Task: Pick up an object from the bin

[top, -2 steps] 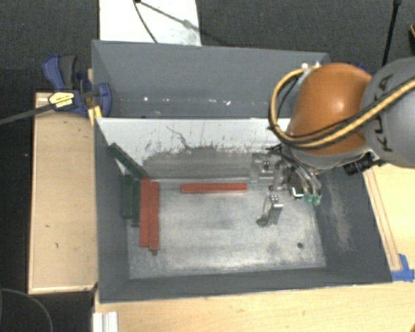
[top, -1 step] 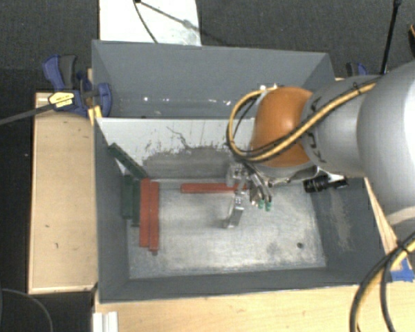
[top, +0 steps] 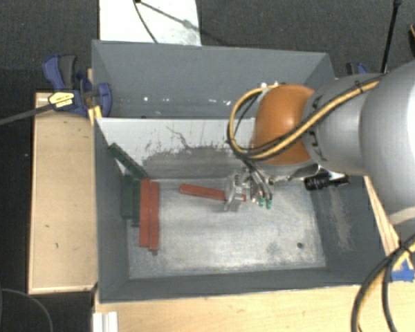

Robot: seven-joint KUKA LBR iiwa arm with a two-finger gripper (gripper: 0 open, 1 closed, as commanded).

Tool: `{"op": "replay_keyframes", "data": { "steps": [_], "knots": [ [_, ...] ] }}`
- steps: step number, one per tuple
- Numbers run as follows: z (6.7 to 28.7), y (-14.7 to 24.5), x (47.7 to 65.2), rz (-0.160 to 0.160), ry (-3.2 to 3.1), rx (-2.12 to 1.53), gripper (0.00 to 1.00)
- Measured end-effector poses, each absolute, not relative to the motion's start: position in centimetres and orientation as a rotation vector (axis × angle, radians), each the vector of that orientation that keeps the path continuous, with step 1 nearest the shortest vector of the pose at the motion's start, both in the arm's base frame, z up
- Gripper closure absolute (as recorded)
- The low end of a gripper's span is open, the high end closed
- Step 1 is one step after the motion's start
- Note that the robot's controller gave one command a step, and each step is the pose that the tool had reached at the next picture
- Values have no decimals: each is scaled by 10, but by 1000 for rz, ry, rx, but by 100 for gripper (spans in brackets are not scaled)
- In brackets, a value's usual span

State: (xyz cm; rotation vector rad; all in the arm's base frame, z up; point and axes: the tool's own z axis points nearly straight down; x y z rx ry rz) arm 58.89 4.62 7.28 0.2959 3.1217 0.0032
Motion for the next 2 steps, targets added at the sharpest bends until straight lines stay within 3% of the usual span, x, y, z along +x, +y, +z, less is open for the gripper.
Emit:
{"op": "replay_keyframes", "data": {
  "steps": [1,2],
  "knots": [
    [108,90,575,6,3100,475,100],
    [147,66,535,1,3097,525,100]
  ]
}}
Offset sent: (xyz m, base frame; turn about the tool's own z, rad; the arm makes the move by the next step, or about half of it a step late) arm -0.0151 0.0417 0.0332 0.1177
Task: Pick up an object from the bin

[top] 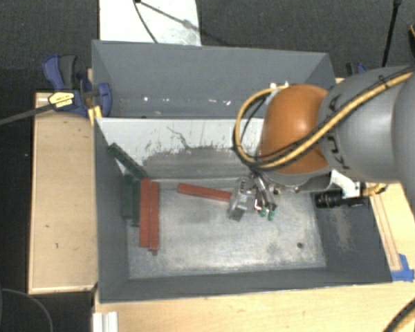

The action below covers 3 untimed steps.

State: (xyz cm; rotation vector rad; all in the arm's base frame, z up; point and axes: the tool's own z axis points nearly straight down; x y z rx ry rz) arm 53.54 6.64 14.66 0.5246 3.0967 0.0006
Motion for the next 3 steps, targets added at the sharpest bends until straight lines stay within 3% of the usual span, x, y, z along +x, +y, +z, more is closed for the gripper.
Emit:
{"op": "replay_keyframes", "data": {
  "steps": [1,2,3],
  "knots": [
    [144,67,536,0,3098,522,0],
    [66,75,577,-1,3100,508,0],
    [71,75,577,1,3096,507,100]
  ]
}}
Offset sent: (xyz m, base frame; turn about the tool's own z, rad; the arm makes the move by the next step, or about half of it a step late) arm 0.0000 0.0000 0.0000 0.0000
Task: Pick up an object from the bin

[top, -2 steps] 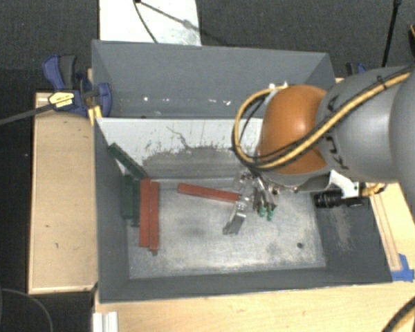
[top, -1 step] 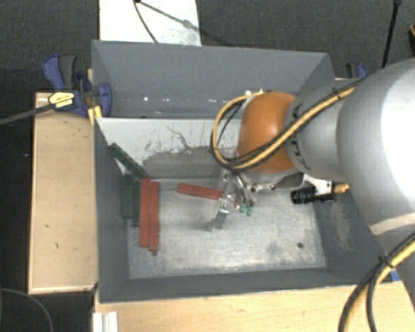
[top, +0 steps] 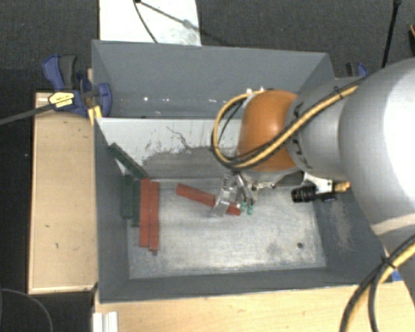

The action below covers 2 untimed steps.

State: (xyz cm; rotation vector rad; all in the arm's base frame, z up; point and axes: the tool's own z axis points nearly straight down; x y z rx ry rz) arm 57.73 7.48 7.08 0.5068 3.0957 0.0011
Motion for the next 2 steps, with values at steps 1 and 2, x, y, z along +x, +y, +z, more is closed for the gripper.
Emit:
{"op": "replay_keyframes", "data": {
  "steps": [1,2],
  "knots": [
    [195,73,565,5,3088,529,100],
    [292,74,549,6,3082,552,100]
  ]
}}
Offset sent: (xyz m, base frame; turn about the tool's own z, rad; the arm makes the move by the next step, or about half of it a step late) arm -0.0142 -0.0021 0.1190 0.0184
